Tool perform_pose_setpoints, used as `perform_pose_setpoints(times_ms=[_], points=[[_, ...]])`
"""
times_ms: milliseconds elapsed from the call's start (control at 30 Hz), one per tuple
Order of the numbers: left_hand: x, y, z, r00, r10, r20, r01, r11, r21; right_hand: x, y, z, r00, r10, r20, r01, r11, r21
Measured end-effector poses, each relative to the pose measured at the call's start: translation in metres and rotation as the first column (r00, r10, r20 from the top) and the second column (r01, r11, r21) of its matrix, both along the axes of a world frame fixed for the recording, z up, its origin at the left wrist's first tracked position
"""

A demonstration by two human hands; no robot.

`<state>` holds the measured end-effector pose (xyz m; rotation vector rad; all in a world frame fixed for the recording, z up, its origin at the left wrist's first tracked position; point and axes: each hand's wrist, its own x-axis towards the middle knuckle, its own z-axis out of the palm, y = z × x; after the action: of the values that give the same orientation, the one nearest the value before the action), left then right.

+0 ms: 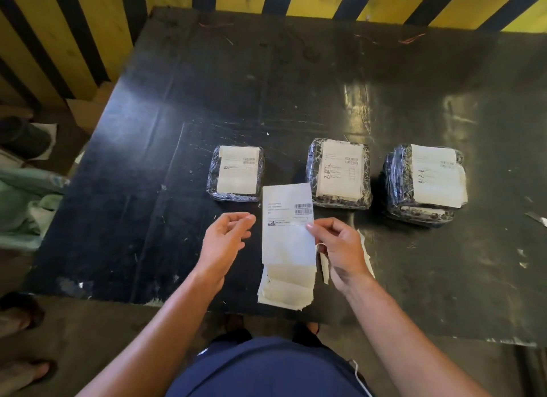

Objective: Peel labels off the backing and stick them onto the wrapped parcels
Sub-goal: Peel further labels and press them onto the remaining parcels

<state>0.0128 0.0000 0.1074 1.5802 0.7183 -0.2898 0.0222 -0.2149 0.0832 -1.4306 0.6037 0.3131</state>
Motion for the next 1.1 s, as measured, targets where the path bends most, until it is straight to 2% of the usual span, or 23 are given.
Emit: perform_pose_setpoints(times_ms=[67, 167, 367, 500, 733, 1100], points=[[0.001, 0.002, -0.003, 0.996, -0.083, -0.033, 0.082, 0.996, -0.048, 0.004, 0.001, 0.001, 0.999, -0.011, -0.041, 0.013, 0.998, 0.057], [0.004, 0.001, -0.011, 0.995, -0.100, -0.003, 0.100, 0.993, -0.067, 0.009, 0.008, 0.000, 0.998, 0.001, -0.055, 0.003, 0.997, 0.072], [0.018, 0.009, -0.031, 1.000, -0.014, 0.020, 0.012, 0.994, 0.107, 0.022, 0.036, -0.015, 1.000, 0.015, -0.004, -0.016, 0.984, -0.178], [0.040, 0.023, -0.047, 0.999, 0.040, 0.011, -0.042, 0.981, 0.190, 0.048, 0.060, -0.032, 1.000, 0.010, 0.002, -0.009, 0.962, -0.272], [0.107, 0.061, -0.068, 0.997, 0.078, -0.024, -0.069, 0.962, 0.264, 0.115, 0.104, -0.056, 0.998, 0.048, -0.031, -0.056, 0.931, -0.361], [0.180, 0.095, -0.095, 0.992, 0.043, -0.122, 0.013, 0.905, 0.425, 0.176, 0.154, -0.085, 0.988, 0.028, -0.151, -0.087, 0.913, -0.397]])
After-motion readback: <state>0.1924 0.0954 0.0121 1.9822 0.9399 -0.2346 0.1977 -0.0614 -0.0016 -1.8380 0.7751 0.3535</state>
